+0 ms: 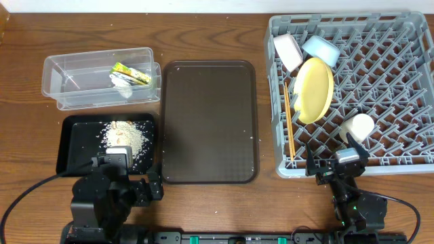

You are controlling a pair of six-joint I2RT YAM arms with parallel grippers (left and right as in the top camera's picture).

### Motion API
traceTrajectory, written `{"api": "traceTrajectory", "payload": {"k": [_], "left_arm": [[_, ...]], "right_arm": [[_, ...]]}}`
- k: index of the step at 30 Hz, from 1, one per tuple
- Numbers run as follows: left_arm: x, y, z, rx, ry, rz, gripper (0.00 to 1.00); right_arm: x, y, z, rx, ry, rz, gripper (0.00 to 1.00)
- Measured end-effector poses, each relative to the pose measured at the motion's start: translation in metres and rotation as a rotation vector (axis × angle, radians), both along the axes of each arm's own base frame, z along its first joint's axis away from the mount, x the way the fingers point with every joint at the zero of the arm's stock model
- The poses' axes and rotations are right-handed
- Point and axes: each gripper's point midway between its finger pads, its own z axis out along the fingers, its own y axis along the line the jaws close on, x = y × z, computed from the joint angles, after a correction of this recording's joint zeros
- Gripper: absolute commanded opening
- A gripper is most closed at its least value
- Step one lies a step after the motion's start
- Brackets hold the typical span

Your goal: Sort waste into correct bins and load items into the dishwasher rack

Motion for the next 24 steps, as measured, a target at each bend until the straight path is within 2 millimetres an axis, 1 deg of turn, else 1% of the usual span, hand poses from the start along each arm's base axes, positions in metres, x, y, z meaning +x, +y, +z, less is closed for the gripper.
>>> {"api": "traceTrajectory", "payload": {"k": [4,9,11,15,19,24], "left_arm": [[0.004,0.004,-0.013,0.01,-0.056,0.018,0.98],[0.021,0.004,-0.037,0.007,-0.18,0.028,0.98],[0.03,0.005,-0.042,0.005,-0.239,0.032,0.98],[0.045,0.004,-0.042,-0.004,-0.374,0.037,0.98],[0.06,0.004,-0.031,-0.013,-0.514,0.043,0.98],[0.071,0.01,-0.022,-0.008,-0.647,0.081,0.98]], "right_arm": [[0.0,0.0,0.0,0.0,0.0,0.001,0.99],[0.0,0.0,0.0,0.0,0.0,0.002,0.99],[0.0,0.0,0.0,0.0,0.0,0.002,0.99],[0.0,0.0,0.0,-0.001,-0.001,0.002,0.99],[0.0,0.0,0.0,-0.002,-0.001,0.002,0.99],[0.0,0.0,0.0,-0.002,-0.001,0.002,0.99]]}}
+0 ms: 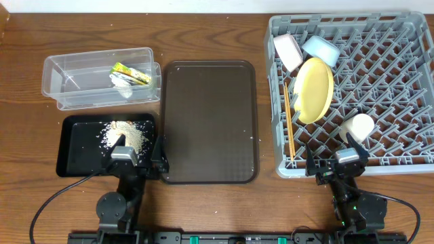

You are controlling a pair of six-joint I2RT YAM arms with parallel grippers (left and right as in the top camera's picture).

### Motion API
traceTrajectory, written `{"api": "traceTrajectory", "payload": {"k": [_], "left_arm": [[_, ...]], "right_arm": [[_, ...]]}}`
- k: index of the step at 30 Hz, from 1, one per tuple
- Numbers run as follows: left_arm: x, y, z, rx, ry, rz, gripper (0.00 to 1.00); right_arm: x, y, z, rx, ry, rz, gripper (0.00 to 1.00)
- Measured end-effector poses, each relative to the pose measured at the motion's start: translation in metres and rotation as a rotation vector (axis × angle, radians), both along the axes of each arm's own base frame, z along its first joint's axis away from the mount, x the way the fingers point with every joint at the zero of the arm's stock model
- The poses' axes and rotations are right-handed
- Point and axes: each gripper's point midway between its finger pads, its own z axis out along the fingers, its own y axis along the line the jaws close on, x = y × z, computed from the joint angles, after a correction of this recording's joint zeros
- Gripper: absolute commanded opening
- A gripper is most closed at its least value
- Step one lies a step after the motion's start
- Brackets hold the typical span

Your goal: Sort waste into correct bins and load items into the dishwasher rack

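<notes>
The grey dishwasher rack (397,81) at the right holds a yellow plate (314,89) on edge, a white cup (287,51), a pale blue bowl (321,49), wooden chopsticks (289,129) and a cream cup (358,125). A clear bin (68,88) at the left holds a green-yellow wrapper (131,72). The black tray (78,152) below it carries a heap of rice-like scraps (125,134). My left gripper (140,154) sits folded low at the black tray's near right corner. My right gripper (330,164) rests at the rack's near edge. Neither visibly holds anything.
A bare brown serving tray (209,122) lies in the middle between the bins and the rack. Both arm bases and their cables stand along the table's front edge. Wooden tabletop shows around everything.
My left arm has drawn in and dropped lower, and now sits folded near the black tray's right corner. The right arm and all objects are where they were.
</notes>
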Motion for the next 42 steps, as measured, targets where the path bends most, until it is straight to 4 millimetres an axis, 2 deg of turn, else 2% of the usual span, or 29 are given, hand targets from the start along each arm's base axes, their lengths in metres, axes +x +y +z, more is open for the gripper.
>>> {"api": "traceTrajectory", "payload": {"k": [8,42], "left_arm": [[0.001,0.008,-0.03,0.049,0.086,0.042,0.98],[0.001,0.008,-0.028,0.057,0.088,0.042,0.98]], "right_arm": [[0.0,0.0,0.0,0.0,0.0,0.0,0.99],[0.0,0.0,0.0,0.0,0.0,0.0,0.99]]}}
